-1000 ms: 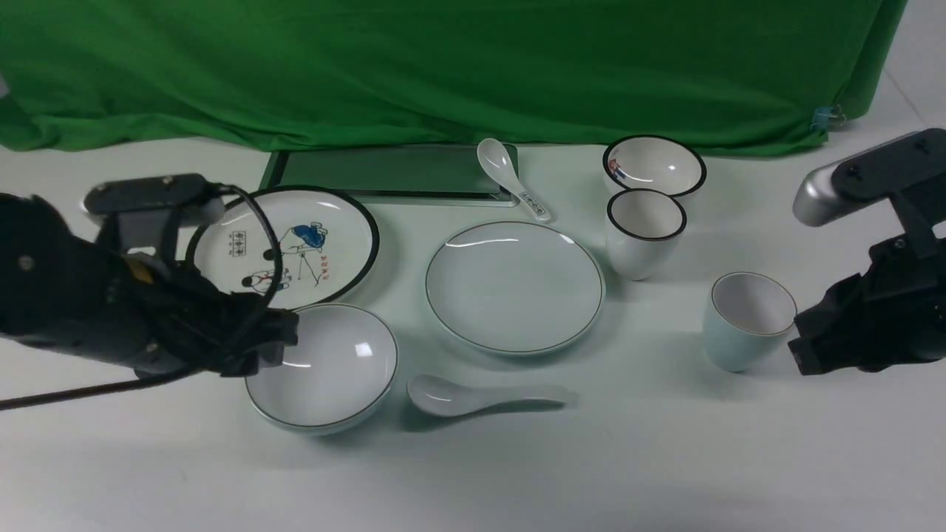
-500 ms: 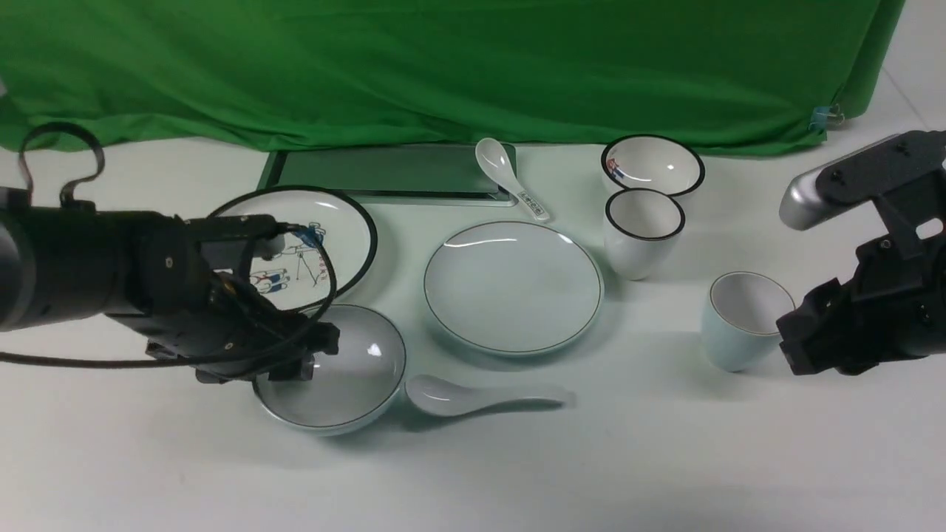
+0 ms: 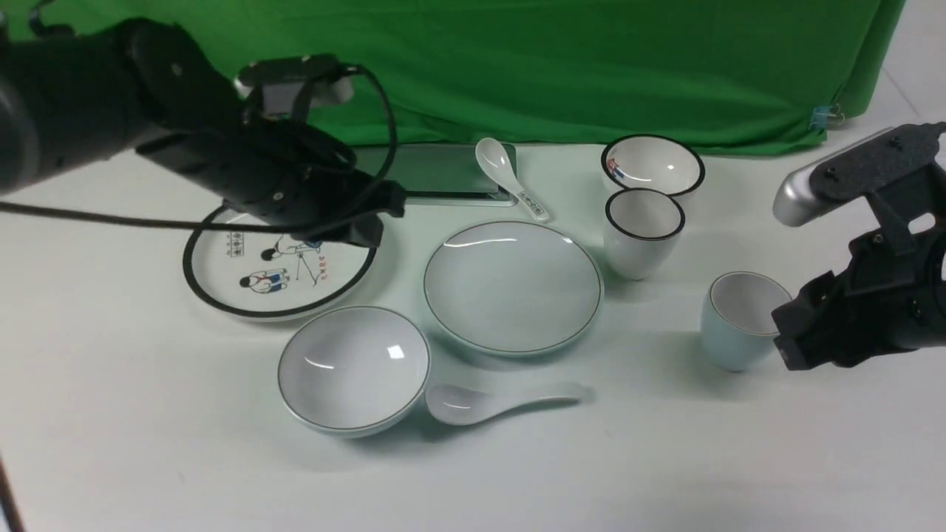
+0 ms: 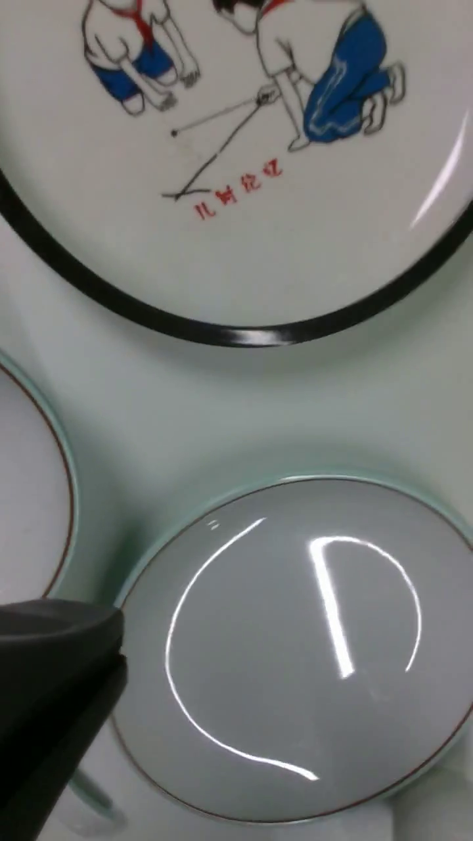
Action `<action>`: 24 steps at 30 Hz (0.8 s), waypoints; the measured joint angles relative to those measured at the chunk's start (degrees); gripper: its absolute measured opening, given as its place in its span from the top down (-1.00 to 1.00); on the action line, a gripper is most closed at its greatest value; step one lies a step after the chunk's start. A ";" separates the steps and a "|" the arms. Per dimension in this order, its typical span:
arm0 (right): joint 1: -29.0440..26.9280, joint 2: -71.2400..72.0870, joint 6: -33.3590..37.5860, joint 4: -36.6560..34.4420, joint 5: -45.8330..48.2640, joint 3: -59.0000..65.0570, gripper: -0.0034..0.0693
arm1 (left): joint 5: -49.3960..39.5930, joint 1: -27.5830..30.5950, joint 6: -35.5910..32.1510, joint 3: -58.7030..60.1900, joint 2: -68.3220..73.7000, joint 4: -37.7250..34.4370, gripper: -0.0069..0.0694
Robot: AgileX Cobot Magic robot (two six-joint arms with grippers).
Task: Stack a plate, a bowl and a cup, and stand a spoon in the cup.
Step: Use the left arm to grab a blue rice bowl
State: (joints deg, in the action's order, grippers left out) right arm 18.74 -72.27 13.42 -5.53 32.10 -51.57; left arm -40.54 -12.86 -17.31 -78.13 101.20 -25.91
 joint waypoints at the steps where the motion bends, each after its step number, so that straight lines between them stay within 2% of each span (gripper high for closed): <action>1: 0.00 -0.25 0.00 0.00 0.17 0.00 0.20 | -2.16 -0.27 0.79 -0.59 0.81 1.51 0.92; 6: 0.00 -1.08 0.00 0.00 0.35 0.00 0.20 | -12.60 -0.28 7.92 -1.44 1.34 13.59 0.86; 9: 0.00 -1.08 0.00 0.00 -0.17 0.00 0.20 | -15.15 -0.28 11.04 -0.34 1.21 19.06 0.68; 12: 0.00 -1.08 0.00 0.00 -0.16 0.00 0.20 | -11.31 -0.28 12.83 2.86 1.16 20.98 0.36; 13: 0.00 -1.08 0.00 0.00 -0.16 0.00 0.20 | -10.99 -0.28 12.84 3.36 1.16 21.00 0.30; 14: 0.00 -1.08 0.00 0.00 -0.23 0.00 0.20 | -8.16 -0.28 13.24 5.21 1.31 21.49 0.10; 17: 0.00 -1.08 0.01 0.00 -0.35 0.00 0.20 | -4.43 -0.28 13.49 7.13 1.98 21.62 -0.14; 21: 0.00 -1.08 0.01 0.00 -0.37 0.00 0.20 | -3.11 -0.28 13.66 7.20 3.81 22.35 -0.12; 22: 0.00 -1.08 0.01 0.00 -0.37 0.00 0.20 | -2.56 -0.28 13.92 7.20 5.08 23.17 0.04; 24: 0.00 -1.08 0.01 0.00 -0.37 0.00 0.20 | -1.97 -0.28 14.32 7.20 6.26 23.89 0.23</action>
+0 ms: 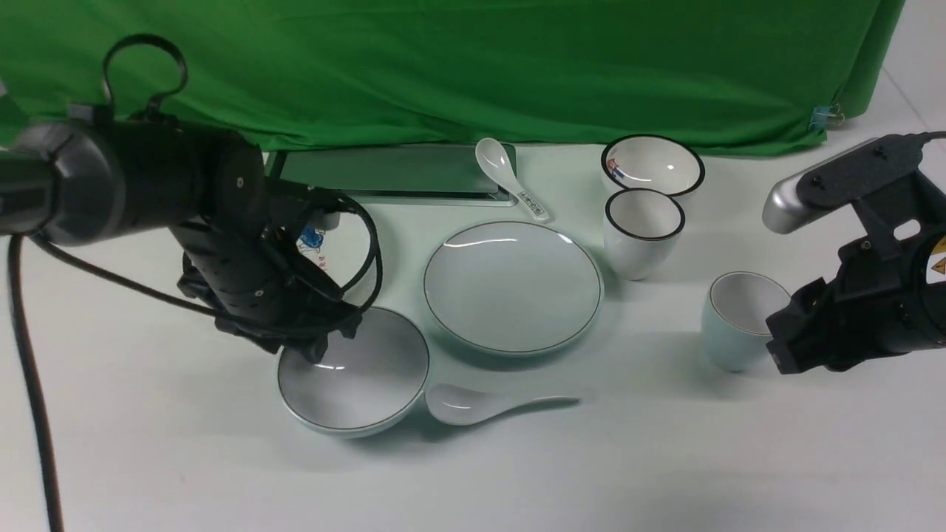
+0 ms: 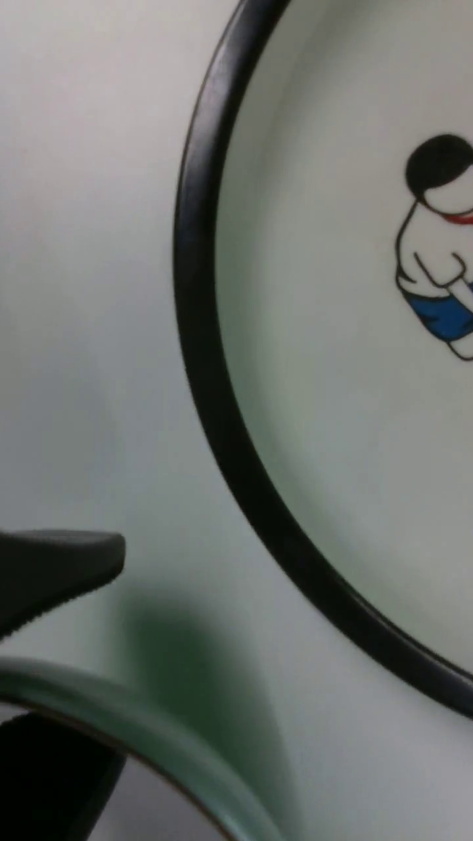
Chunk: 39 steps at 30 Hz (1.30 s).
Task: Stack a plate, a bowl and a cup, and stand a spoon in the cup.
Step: Use the left arm to grab a blue rice bowl, then use the left arm to put the blue rice bowl into the blue large plate in the middle
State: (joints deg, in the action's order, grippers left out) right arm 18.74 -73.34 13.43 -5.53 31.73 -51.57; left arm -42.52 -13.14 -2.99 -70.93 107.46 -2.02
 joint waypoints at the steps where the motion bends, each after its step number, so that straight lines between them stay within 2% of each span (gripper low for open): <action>1: 0.00 0.00 0.00 0.00 0.00 0.00 0.20 | 0.27 0.00 0.00 0.00 0.34 0.13 0.36; 4: 0.00 0.00 0.00 0.00 0.00 0.00 0.20 | 0.51 0.00 0.36 -0.17 -0.09 0.77 0.69; 9: 0.00 0.00 0.00 0.00 -0.06 0.00 0.20 | -3.55 0.00 0.79 -3.03 -2.86 -0.15 0.85; 14: 0.00 0.00 0.00 -0.35 -0.68 0.00 0.20 | -0.64 -0.21 -1.50 -7.74 -5.42 -6.05 0.85; 15: 0.00 0.00 -0.11 -0.41 -0.78 0.00 0.20 | 2.70 -0.95 -3.59 -9.92 -5.42 -9.60 0.85; 17: 0.00 0.00 -0.49 -0.41 -0.92 0.00 0.20 | 6.79 -2.70 -4.90 -12.15 -4.11 -12.35 0.85; 22: 0.00 0.00 -2.25 -0.41 -1.51 0.00 0.20 | 13.20 -6.90 -5.48 -16.07 4.37 -13.69 0.85; 26: 0.00 0.00 -3.72 -0.41 -1.88 0.00 0.20 | 12.94 -7.83 -6.11 -18.81 10.17 -13.98 0.85; 29: 0.00 0.00 -4.79 -0.46 -2.15 0.00 0.11 | 12.27 -7.99 -6.30 -20.66 13.17 -14.14 0.85; 32: 0.00 -0.07 -5.73 -0.46 -2.38 0.00 -0.15 | 12.49 -7.99 -6.42 -21.31 13.62 -14.14 0.79; 33: 0.00 -0.07 -5.73 -0.46 -2.45 0.00 -0.17 | 12.49 -7.99 -6.42 -21.38 13.62 -14.14 0.78; 34: -0.18 -0.44 -6.07 -0.46 -2.25 -0.15 -0.33 | 12.49 -7.99 -6.68 -21.44 13.62 -14.09 0.68; 36: -1.05 -2.13 -6.48 -0.57 -0.78 -1.12 -0.51 | 12.39 -7.99 -6.94 -21.62 13.62 -14.09 0.49; 39: -4.25 -7.15 -6.71 -0.59 2.92 -4.28 -0.65 | 9.58 -7.99 -7.28 -22.64 12.14 -13.78 0.14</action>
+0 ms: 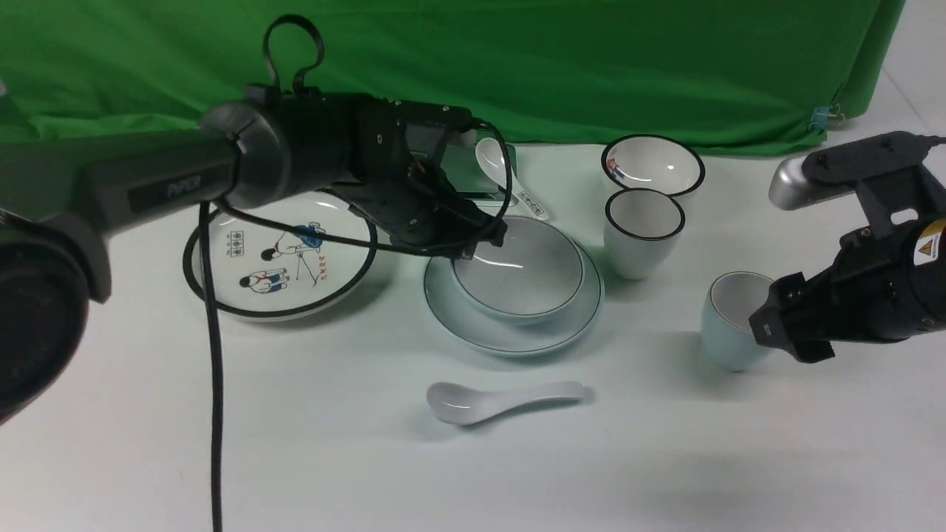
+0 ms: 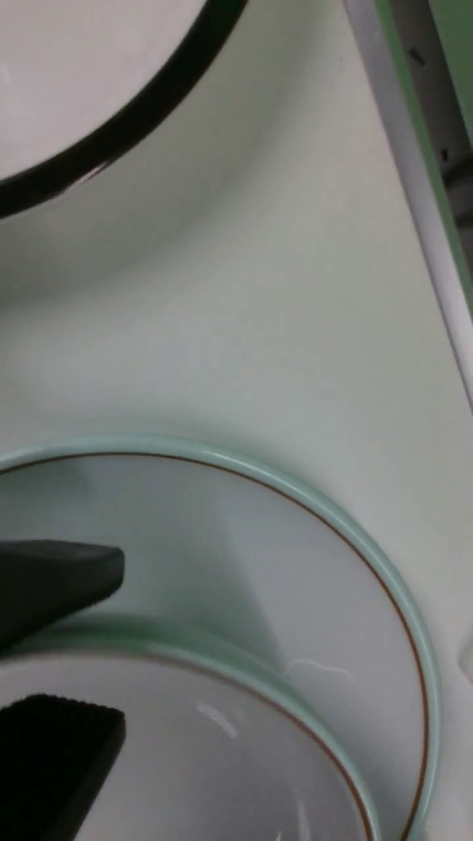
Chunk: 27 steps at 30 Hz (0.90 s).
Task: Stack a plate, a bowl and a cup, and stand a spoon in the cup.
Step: Use the left arm to put the blue rice bowl into the blue large plate in the middle, then use the right arm to grab a blue teacup
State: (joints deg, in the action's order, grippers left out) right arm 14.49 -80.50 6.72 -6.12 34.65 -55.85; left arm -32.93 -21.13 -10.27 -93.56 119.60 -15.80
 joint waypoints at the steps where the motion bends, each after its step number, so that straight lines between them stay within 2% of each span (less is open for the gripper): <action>1: -0.62 -1.42 -0.18 0.00 0.53 -0.61 -0.65 | -0.78 0.00 -0.05 -0.21 -0.95 0.33 0.04; 4: -3.19 -6.54 -1.08 0.00 0.42 -3.82 -0.65 | -2.41 0.00 -0.05 -0.37 -6.71 1.96 -0.15; 7: -4.70 -10.62 -1.45 0.05 -1.32 -6.86 -0.60 | -3.71 0.00 -0.05 -0.74 -14.64 3.73 -0.14; 10: -5.27 -14.99 -1.56 0.05 -3.39 -8.87 -0.51 | -5.16 0.00 -0.05 -0.80 -23.17 5.26 0.06; 12: -5.34 -18.33 -1.63 0.05 -5.12 -9.46 -0.33 | -5.87 0.00 -0.05 1.38 -30.51 6.89 0.31; 14: -5.34 -20.20 -1.75 0.05 -5.69 -9.51 -0.18 | -6.27 0.00 -0.05 3.99 -35.33 8.15 0.48; 16: -5.34 -21.49 -1.32 0.00 -5.75 -9.51 0.08 | -6.48 0.00 0.38 7.39 -40.68 10.06 0.68; 17: -5.34 -21.95 -0.61 0.00 -5.53 -9.58 0.28 | -6.80 0.00 1.12 10.21 -43.52 11.56 0.79; 19: -5.34 -21.84 0.75 0.00 -3.58 -10.28 0.62 | -7.67 0.00 3.39 15.29 -49.01 14.63 0.88; 20: -5.16 -21.51 1.53 0.00 -1.95 -10.89 0.69 | -8.19 0.00 4.92 17.93 -51.61 16.40 0.90; 23: -4.38 -20.57 3.67 0.17 3.46 -13.47 0.69 | -10.22 0.00 9.20 24.55 -58.21 20.74 0.91; 27: 0.05 -19.53 4.99 0.47 12.33 -21.75 0.69 | -12.38 0.00 13.38 36.56 -66.79 25.79 0.91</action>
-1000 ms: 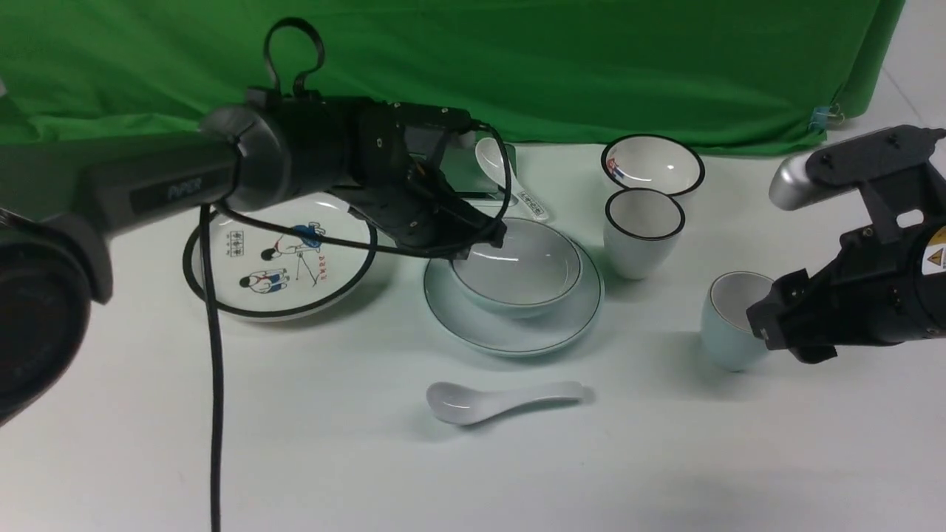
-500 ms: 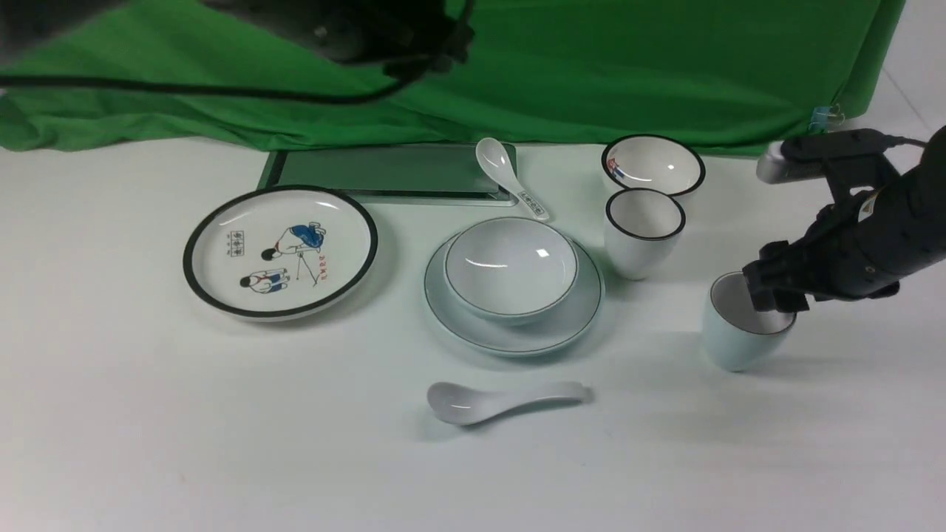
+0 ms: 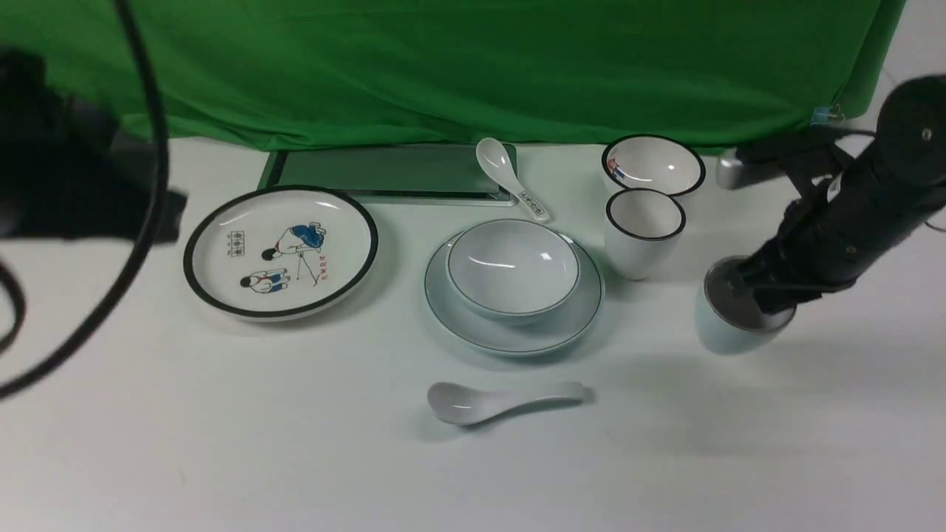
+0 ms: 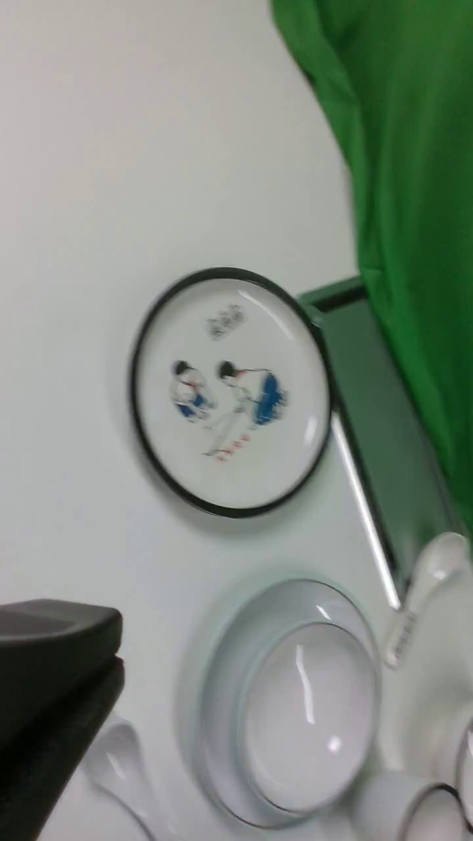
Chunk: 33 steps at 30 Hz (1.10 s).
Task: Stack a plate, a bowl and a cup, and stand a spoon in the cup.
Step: Use the right arm to grab a blue teacup, then use the right arm to put the blue teacup into the blue rice bowl in the middle
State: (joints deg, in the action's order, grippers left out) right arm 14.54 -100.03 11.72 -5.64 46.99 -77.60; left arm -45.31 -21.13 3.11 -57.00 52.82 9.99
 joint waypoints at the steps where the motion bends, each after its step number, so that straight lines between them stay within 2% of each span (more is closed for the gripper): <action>1: 1.77 0.00 0.14 0.06 1.09 -2.33 0.69 | -0.17 0.00 0.23 2.86 -1.60 0.31 0.91; 7: 12.13 -5.83 0.19 -0.34 4.28 -18.43 0.69 | -0.64 0.00 0.81 16.07 -5.16 0.38 0.91; 11: 15.34 -13.80 0.19 -0.55 7.54 -29.83 0.69 | -0.26 0.00 0.81 20.86 -5.09 0.31 0.91; 19: 15.66 -28.04 -0.56 1.07 16.18 -45.67 0.69 | 2.78 0.00 0.81 21.52 -5.14 -1.12 0.91; 33: 15.66 -32.75 -1.87 1.57 15.17 -46.77 0.69 | 6.71 0.00 0.81 21.52 -5.14 -2.60 0.91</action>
State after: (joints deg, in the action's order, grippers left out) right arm 30.20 -132.78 9.85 -4.07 62.16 -124.36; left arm -38.60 -21.13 3.92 -35.48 47.67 7.39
